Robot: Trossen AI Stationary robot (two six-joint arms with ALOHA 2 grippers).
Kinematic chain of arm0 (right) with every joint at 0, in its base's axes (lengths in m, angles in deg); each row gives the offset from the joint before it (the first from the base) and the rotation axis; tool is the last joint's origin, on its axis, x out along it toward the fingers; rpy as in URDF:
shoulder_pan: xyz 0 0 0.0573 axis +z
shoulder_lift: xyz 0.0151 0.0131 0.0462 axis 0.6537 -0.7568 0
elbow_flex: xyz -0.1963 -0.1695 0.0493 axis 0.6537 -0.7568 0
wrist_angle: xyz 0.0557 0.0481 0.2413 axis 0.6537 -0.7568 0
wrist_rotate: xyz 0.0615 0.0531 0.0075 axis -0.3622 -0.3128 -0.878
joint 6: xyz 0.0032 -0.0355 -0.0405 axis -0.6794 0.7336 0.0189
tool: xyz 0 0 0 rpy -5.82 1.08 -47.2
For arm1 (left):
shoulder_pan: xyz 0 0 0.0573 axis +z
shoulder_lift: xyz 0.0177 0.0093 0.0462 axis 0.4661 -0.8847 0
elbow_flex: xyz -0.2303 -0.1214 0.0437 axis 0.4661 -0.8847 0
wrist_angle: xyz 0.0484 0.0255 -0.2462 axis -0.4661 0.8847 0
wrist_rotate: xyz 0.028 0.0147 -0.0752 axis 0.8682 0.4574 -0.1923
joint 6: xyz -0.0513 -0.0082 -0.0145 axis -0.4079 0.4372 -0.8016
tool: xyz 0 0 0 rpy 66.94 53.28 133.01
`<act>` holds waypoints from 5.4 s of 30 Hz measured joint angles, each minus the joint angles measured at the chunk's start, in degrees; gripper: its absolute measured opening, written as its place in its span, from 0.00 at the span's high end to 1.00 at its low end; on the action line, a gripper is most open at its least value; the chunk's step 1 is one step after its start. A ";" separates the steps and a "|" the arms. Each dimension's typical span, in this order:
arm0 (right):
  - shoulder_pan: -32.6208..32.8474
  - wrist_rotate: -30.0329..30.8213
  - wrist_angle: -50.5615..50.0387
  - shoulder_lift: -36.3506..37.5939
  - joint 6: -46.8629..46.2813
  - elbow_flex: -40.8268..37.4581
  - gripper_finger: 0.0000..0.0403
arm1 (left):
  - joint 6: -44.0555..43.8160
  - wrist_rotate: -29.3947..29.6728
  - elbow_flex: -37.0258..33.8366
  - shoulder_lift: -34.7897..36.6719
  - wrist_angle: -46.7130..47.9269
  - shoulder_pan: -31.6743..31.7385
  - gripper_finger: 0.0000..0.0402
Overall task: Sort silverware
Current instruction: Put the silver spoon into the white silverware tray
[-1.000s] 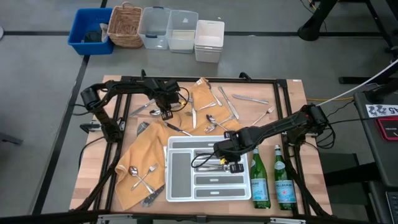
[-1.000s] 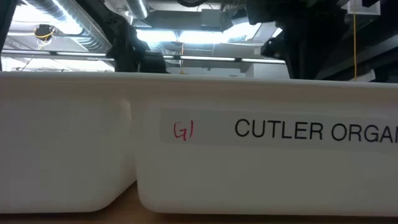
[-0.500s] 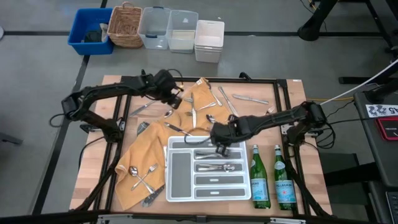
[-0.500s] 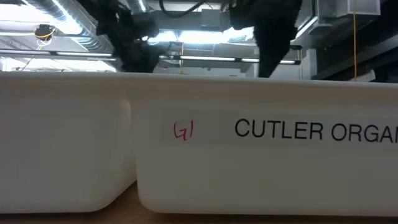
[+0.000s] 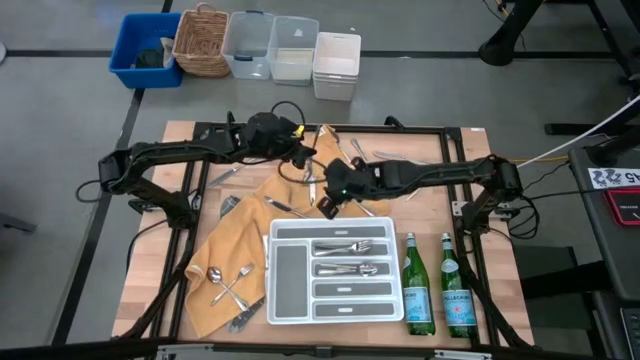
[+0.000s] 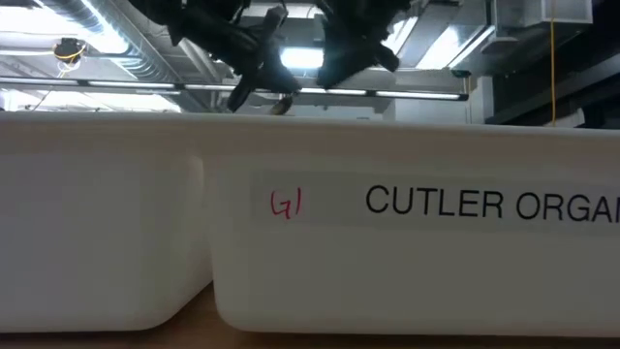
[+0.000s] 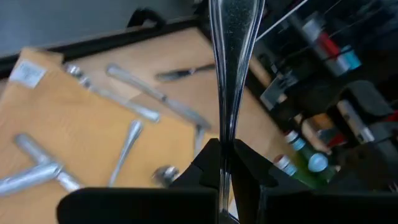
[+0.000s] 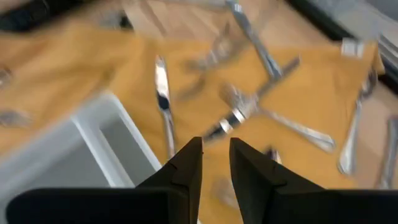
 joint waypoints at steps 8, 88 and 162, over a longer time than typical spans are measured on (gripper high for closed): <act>-1.14 2.97 6.50 0.00 -0.05 2.23 0.80 | -0.65 0.04 0.00 0.00 -6.79 -0.31 0.96; -1.43 -0.85 -2.02 0.04 0.45 2.82 0.99 | 4.81 -11.33 0.00 -0.15 -3.82 -4.35 0.96; 19.14 -21.51 7.85 0.02 24.57 -23.57 0.89 | 34.28 -7.35 -0.02 -0.02 52.45 -25.04 0.96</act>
